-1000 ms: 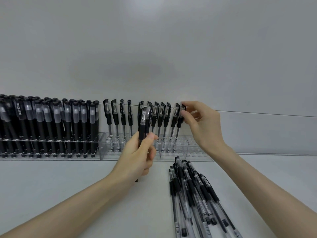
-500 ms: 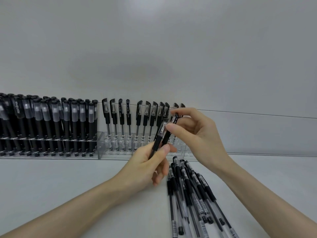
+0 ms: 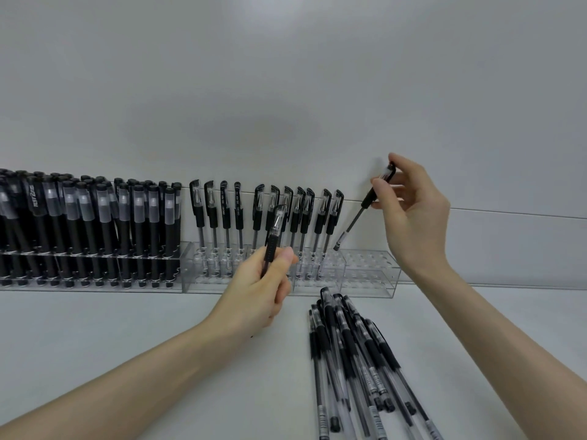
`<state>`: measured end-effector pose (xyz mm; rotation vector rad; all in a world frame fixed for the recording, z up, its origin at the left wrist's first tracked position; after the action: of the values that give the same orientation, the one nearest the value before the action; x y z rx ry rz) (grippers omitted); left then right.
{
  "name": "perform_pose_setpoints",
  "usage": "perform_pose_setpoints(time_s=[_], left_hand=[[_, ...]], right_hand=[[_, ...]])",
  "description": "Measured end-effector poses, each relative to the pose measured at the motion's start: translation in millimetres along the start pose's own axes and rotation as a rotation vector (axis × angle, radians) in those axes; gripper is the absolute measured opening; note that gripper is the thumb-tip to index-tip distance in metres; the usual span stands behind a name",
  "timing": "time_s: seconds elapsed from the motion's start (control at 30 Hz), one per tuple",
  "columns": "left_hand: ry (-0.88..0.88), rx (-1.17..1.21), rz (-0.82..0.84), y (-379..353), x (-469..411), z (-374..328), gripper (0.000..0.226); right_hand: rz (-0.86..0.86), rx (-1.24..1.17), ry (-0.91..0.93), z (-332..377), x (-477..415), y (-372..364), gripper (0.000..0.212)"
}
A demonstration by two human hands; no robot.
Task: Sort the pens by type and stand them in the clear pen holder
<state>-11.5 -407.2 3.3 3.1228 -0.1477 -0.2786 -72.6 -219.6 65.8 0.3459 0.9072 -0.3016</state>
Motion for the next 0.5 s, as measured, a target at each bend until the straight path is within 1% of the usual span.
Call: perform_pose_setpoints(time_s=[0.17,0.33,0.4,0.5], left_hand=[[0.036,0.018,-0.003,1.2,-0.1,-1.5,0.043],[0.031,0.033,-0.007,3.3,-0.7,-2.7,0.026],[-0.002,0.01,-0.003,3.5,-0.8,-2.9,0.026],[-0.054,-0.016,0.006,2.9,0.1,-3.7,0.028]], right_hand=[[0.037,-0.006,-0.003,-1.6,-1.5,-6.5,0.027],[0.107,0.028,0.0,-1.0,-5.7,-10.7,0.024],[0.143,0.059,-0.002,-4.4,-3.5,-13.1,0.023],[0.185,0.17,0.009,-9.5,2.1,-15.6,0.021]])
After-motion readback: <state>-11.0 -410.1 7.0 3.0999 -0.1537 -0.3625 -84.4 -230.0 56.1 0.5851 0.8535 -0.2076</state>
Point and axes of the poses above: each hand's wrist, its own x-axis away from the middle knuckle, its own y-axis out of the back of the hand, z = x × y, the point moved 1 cm from there along -x, towards the middle knuckle, and after that the axes turned 4 degrees about z, right-handed, at the moved point
